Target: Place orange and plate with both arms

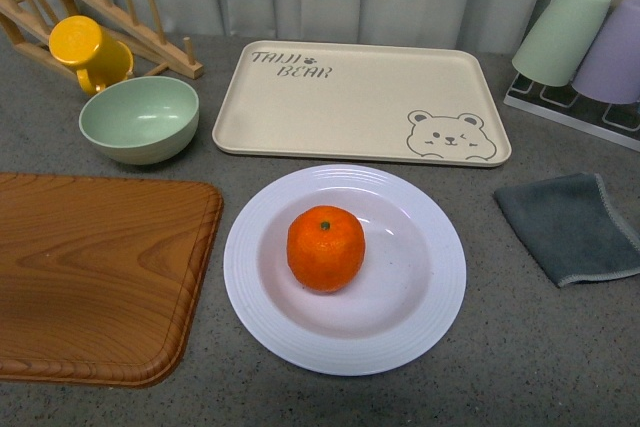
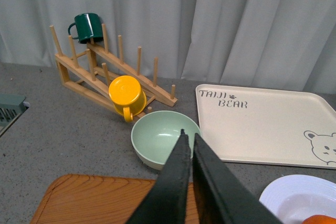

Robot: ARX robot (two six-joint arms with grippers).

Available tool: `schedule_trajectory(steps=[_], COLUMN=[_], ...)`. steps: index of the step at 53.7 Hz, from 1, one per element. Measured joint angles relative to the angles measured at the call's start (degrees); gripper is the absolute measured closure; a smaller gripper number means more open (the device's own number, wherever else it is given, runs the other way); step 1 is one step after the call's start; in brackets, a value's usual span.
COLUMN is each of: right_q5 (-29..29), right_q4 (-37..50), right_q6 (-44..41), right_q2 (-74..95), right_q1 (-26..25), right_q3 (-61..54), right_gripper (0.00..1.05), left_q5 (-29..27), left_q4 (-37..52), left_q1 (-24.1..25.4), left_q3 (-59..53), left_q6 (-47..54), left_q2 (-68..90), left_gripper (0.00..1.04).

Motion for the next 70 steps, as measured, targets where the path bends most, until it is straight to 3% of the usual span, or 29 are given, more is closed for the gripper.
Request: schedule_trajectory(steps=[23, 70], right_q5=[0.0, 0.0], right_q4=[0.0, 0.0], right_q6=[0.0, 0.0], right_q2=[0.0, 0.0], right_q1=[0.0, 0.0], right_q3=[0.0, 0.0], right_gripper=[0.09, 0.09], left_q5=[7.0, 7.4], left_q4=[-15.3, -41.3], left_q1=[7.5, 7.6], left_q3=[-5.2, -5.6], left_q6=[0.6, 0.6], left_q2=[-20.8, -49.3], left_gripper=[1.01, 1.01])
